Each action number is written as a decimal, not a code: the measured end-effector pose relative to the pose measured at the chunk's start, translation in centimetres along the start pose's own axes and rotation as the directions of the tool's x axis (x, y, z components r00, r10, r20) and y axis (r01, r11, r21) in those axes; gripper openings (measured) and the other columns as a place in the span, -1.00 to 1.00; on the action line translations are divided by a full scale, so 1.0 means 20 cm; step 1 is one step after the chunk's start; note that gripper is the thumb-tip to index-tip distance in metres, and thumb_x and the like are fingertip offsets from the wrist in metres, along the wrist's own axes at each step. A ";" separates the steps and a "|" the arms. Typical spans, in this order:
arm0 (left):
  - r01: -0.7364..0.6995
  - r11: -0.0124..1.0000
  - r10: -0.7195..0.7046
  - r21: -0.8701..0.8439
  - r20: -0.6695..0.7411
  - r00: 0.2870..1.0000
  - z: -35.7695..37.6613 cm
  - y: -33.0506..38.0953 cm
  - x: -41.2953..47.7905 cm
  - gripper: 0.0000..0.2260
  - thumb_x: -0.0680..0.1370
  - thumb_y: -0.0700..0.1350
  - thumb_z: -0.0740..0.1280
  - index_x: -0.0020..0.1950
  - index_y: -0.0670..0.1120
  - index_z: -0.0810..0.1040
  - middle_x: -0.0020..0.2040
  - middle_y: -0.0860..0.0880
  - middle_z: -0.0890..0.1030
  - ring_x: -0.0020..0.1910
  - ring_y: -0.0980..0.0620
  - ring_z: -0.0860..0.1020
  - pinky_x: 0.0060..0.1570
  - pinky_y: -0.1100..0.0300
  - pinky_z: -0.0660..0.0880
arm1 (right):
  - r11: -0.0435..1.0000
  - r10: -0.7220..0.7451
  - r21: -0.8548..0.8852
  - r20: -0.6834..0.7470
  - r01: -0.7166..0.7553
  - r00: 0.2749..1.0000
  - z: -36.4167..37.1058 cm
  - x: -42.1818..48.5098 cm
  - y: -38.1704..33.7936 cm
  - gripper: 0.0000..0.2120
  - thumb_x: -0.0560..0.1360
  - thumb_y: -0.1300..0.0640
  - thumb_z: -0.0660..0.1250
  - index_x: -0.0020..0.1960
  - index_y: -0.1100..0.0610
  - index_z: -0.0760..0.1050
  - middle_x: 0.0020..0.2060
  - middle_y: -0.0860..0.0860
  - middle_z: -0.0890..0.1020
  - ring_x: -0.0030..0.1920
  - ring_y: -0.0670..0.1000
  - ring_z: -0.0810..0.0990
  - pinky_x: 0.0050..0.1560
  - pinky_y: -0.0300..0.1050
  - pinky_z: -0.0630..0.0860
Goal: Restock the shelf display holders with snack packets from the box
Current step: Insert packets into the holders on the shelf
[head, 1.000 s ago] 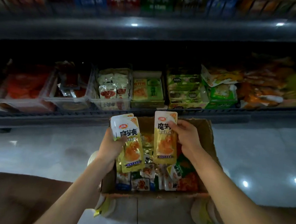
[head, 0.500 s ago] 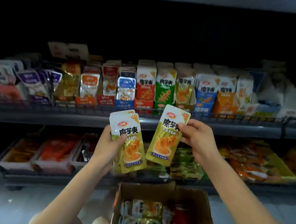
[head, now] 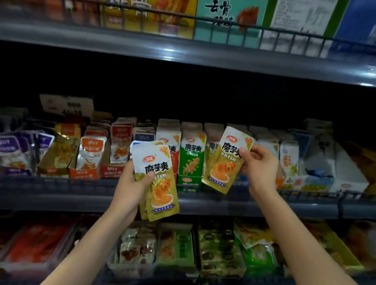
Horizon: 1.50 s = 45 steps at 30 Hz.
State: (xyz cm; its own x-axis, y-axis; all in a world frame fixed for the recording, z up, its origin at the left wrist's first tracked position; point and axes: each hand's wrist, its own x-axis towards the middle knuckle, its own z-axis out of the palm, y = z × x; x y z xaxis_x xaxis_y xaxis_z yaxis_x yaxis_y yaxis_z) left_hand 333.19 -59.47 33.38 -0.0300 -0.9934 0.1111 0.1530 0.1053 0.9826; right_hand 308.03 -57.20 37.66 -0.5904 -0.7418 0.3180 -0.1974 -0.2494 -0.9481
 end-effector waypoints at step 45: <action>0.069 0.997 -0.069 0.019 0.033 0.997 0.43 0.03 0.42 -0.68 0.57 -0.29 0.28 0.31 -0.10 0.38 0.13 -0.11 0.57 0.04 -0.08 0.58 -0.19 0.15 0.55 | 0.291 -0.125 -0.843 0.435 0.452 0.892 0.22 0.64 0.12 -0.66 0.40 -0.05 0.47 0.13 -0.03 0.52 0.16 0.02 0.54 0.21 0.08 0.45 0.17 -0.04 0.36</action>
State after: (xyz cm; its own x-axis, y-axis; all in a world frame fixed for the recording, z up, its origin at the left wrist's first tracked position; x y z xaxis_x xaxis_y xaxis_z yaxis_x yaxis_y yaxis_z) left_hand 324.55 -67.39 36.14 -0.0735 -0.9962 0.0477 0.1316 0.0377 0.9906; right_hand 303.40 -69.97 39.40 -0.1615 -0.9009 0.4028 -0.9842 0.1169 -0.1332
